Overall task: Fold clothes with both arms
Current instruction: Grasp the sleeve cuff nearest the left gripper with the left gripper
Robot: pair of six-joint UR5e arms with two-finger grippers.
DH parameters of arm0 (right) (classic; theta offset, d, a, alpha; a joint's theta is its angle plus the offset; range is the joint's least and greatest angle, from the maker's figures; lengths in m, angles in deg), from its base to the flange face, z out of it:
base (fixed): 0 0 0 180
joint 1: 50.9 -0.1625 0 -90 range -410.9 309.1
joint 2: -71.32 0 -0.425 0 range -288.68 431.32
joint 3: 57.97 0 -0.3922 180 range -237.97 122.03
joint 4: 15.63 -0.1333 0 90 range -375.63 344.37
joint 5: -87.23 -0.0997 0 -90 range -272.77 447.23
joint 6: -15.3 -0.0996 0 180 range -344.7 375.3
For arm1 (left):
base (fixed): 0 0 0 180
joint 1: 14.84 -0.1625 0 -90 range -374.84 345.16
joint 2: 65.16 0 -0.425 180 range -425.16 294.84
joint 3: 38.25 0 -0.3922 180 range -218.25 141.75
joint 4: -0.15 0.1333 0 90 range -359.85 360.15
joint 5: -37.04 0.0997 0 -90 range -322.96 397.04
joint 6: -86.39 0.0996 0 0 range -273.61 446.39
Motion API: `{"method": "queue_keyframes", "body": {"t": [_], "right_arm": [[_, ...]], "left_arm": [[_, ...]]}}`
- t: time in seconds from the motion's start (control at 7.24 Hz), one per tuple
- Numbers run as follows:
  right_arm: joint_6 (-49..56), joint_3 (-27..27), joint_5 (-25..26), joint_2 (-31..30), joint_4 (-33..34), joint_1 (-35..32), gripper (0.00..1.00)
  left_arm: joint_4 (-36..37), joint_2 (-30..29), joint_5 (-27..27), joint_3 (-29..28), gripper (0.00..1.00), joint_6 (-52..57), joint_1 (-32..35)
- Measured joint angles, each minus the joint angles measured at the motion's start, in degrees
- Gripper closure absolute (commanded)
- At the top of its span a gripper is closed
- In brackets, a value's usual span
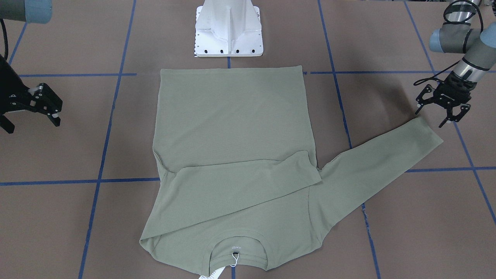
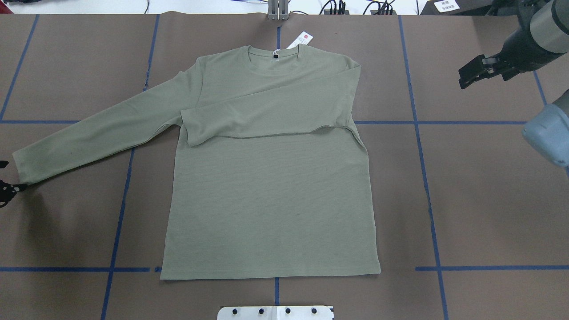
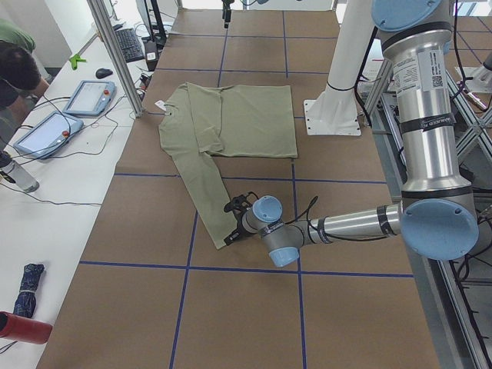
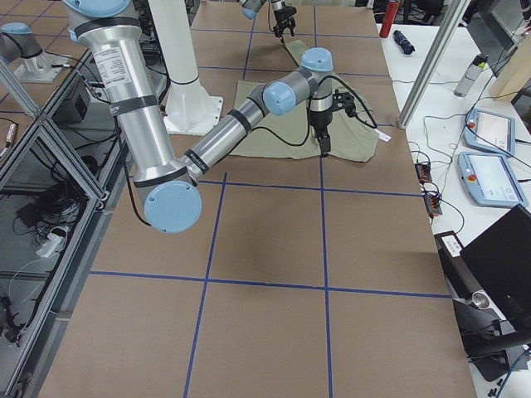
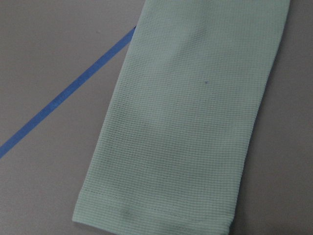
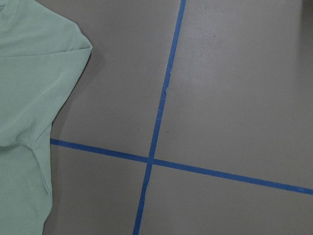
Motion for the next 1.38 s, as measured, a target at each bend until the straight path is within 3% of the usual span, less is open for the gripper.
{"method": "queue_keyframes", "body": {"t": [0.14, 0.41, 0.55, 0.69, 1.38], "right_arm": [[0.0, 0.0, 0.0, 0.0, 0.0, 0.0, 0.0], [-0.1, 0.0, 0.0, 0.0, 0.0, 0.0, 0.0], [-0.1, 0.0, 0.0, 0.0, 0.0, 0.0, 0.0], [-0.1, 0.0, 0.0, 0.0, 0.0, 0.0, 0.0], [-0.1, 0.0, 0.0, 0.1, 0.0, 0.0, 0.0]], "left_arm": [[0.0, 0.0, 0.0, -0.1, 0.11, 0.0, -0.4], [0.0, 0.0, 0.0, -0.2, 0.73, -0.1, -0.8], [0.0, -0.1, 0.0, -0.2, 0.91, -0.1, -0.9], [0.1, -0.2, 0.0, -0.3, 1.0, -0.1, -0.9], [0.0, -0.7, 4.2, 1.3, 1.0, -0.1, -0.8]]}}
